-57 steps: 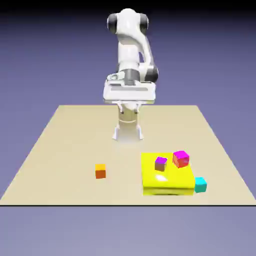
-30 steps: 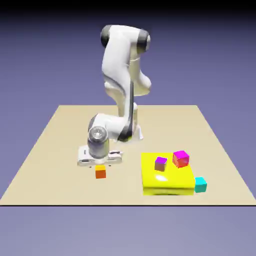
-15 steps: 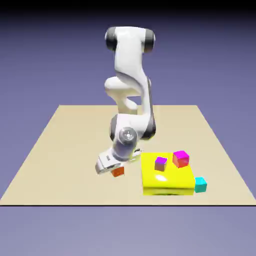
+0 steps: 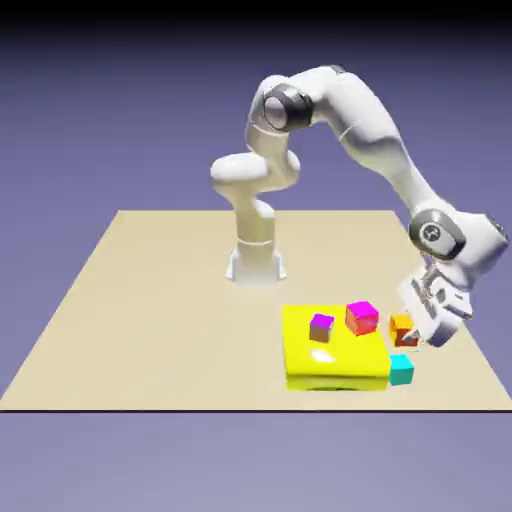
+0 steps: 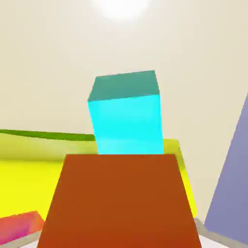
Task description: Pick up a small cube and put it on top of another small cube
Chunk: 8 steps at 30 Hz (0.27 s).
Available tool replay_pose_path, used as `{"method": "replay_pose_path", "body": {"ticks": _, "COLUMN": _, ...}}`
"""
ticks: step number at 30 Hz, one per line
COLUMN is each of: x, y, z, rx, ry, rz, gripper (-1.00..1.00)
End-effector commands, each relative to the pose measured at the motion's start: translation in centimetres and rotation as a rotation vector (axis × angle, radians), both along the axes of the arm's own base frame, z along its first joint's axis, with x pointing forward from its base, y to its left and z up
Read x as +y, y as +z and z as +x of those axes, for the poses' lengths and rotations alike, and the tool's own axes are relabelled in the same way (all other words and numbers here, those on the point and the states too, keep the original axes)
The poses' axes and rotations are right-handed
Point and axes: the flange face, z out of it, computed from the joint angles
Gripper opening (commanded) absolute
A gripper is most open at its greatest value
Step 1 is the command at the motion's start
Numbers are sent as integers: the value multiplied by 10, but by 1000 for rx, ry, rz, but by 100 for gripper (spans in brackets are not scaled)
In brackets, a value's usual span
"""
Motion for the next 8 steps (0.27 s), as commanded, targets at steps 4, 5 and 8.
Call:
{"method": "replay_pose_path", "body": {"ticks": 4, "x": -26, "y": -63, "z": 3, "rx": -2, "ry": 1, "rz": 0, "gripper": 100}}
{"method": "replay_pose_path", "body": {"ticks": 5, "x": -26, "y": -63, "z": 3, "rx": -2, "ry": 1, "rz": 0, "gripper": 100}}
{"method": "replay_pose_path", "body": {"ticks": 8, "x": 0, "y": 0, "z": 0, "rx": -2, "ry": 1, "rz": 0, "gripper": 100}}
